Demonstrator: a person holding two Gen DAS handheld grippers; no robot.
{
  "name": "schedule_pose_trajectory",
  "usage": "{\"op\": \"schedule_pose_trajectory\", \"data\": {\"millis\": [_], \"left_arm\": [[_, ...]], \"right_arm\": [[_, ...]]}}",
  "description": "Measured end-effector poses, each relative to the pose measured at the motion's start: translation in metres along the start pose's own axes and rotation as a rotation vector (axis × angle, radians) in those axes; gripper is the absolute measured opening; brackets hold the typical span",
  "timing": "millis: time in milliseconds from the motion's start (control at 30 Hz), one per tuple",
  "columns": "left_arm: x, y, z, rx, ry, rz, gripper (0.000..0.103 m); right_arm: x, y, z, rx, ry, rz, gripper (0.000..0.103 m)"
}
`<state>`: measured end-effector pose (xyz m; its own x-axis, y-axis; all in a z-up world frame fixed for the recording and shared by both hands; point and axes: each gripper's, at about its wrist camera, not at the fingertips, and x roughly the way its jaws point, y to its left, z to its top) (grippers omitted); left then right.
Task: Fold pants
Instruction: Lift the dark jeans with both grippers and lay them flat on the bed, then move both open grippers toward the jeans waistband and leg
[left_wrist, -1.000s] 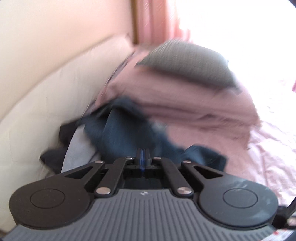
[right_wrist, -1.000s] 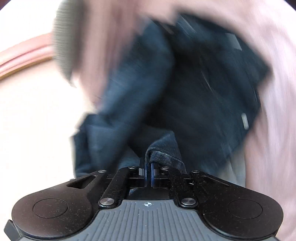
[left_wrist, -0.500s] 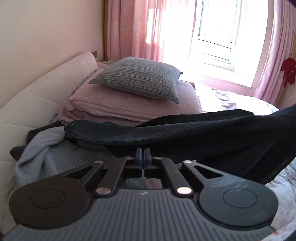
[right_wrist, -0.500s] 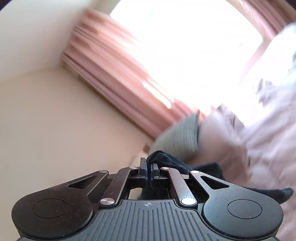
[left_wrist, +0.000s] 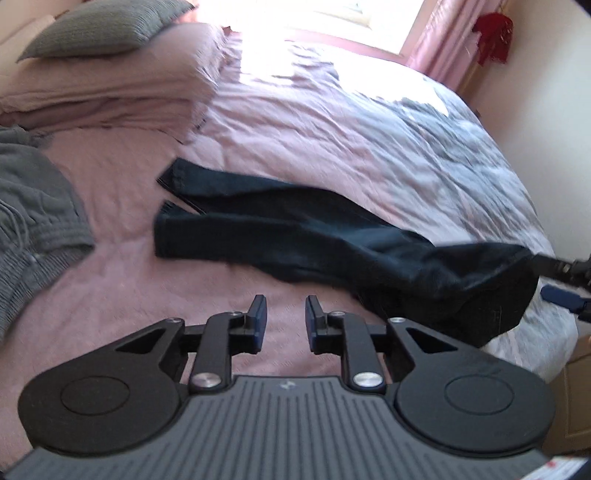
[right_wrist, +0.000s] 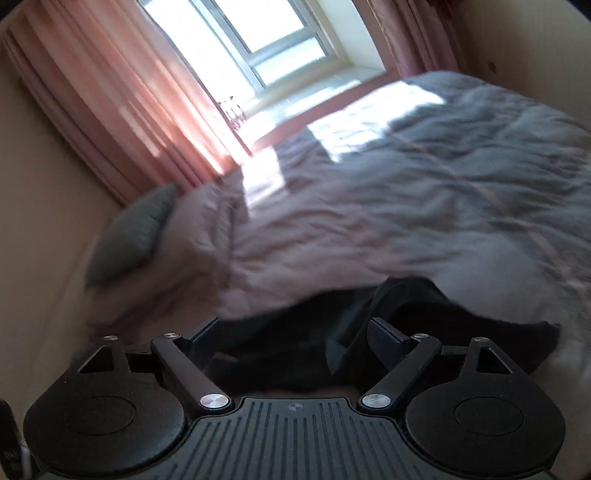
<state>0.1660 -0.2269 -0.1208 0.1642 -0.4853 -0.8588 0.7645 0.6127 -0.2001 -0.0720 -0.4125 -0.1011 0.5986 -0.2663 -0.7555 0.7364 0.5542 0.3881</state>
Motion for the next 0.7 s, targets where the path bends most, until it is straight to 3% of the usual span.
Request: {"op": "schedule_pose_trajectory", "data": {"millis": [100, 233, 300, 367, 700], "left_arm": [[0.016, -0.028, -0.021, 0.030, 0.082, -0.022, 0.022], [0.006, -0.062, -0.033, 0.091, 0.120, -0.030, 0.032], [-0.002, -0.075, -0.032, 0.137, 0.121, -0.023, 0.037], [-0.005, -0.084, -0.033, 0.181, 0.116, -0.020, 0.043], [-0.011, -0.100, -0.039, 0.336, 0.103, -0.054, 0.047]], "right_arm": [[-0.017, -0.062, -0.040, 0.025, 0.094, -0.093, 0.083], [-0.047, -0.105, -0.061, 0.128, 0.128, -0.091, 0.083], [-0.058, -0.105, -0.044, 0.159, 0.122, -0.097, 0.083], [-0.070, -0.108, -0.048, 0.190, 0.106, -0.099, 0.083], [-0.100, -0.117, -0.083, 0.316, 0.046, -0.166, 0.083]]}}
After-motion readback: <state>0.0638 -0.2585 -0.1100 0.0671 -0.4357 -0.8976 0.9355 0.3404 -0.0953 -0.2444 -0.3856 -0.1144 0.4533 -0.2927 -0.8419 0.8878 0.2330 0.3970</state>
